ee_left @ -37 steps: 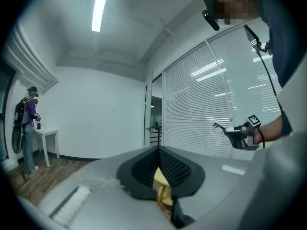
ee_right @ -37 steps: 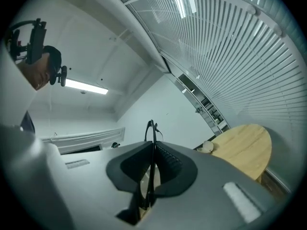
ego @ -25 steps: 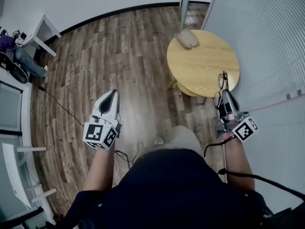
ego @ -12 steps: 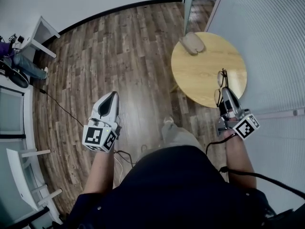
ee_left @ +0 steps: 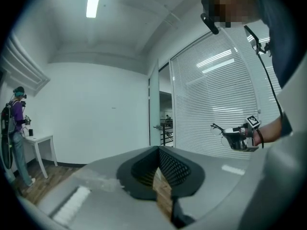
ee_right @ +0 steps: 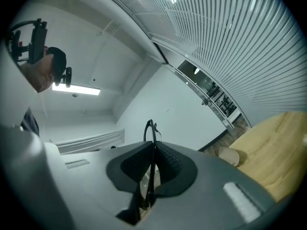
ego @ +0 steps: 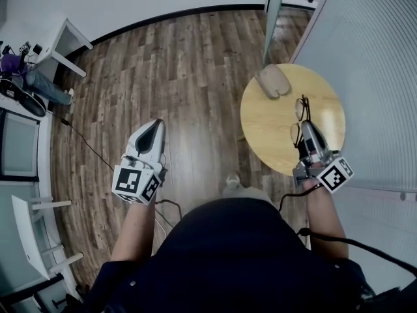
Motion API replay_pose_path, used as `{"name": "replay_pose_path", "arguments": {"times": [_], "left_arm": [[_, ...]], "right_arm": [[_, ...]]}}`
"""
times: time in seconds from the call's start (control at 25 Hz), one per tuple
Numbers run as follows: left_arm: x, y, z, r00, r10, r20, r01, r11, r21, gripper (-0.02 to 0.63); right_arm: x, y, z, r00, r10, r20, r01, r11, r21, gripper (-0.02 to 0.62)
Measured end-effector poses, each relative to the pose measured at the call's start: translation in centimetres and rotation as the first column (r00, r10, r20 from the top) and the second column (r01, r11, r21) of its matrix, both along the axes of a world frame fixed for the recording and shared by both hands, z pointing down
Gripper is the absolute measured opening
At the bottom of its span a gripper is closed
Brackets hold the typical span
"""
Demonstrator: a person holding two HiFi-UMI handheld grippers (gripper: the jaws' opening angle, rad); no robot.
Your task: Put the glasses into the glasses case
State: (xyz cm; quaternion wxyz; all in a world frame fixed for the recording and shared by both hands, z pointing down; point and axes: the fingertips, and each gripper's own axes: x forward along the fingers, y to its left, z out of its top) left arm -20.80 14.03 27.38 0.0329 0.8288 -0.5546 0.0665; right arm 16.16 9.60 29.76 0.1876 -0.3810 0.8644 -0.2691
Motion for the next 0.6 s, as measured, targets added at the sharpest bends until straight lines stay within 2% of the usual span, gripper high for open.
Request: {"name": "replay_pose_path", "arguments": {"times": [0.12,0.28,0.44,0.6], "left_arm": [[1.6,-2.1,1.1,1.0,0.01,0.014,-0.01,1.0,-0.004,0.005],[1.4,-6.4,1.9,1.0,0.001,0.028,-0.001,1.0,-0.011,0.005],[2.1,-8.2,2.1,0.999,0.008,0.033,-0.007,1.0,-0.027,0.005],[1.3,-11.2,2.3,0.999,0.016,0.03,-0.015,1.0,-0.027,0.005]], "right_arm": [[0.8,-2.9,1.5,1.0,-0.014,0.011,0.014,1.0,-0.006,0.026],[0.0,-7.9,2.9,0.999,-0.048,0.015,0.048,0.999,-0.01,0.026],[1.0,-9.2,3.4,0.999,-0.035,0.025,0.036,0.999,-0.04,0.026],[0.4,-11.4,4.1,0.999,-0.032,0.023,0.033,0.998,-0.052,0.026]]}}
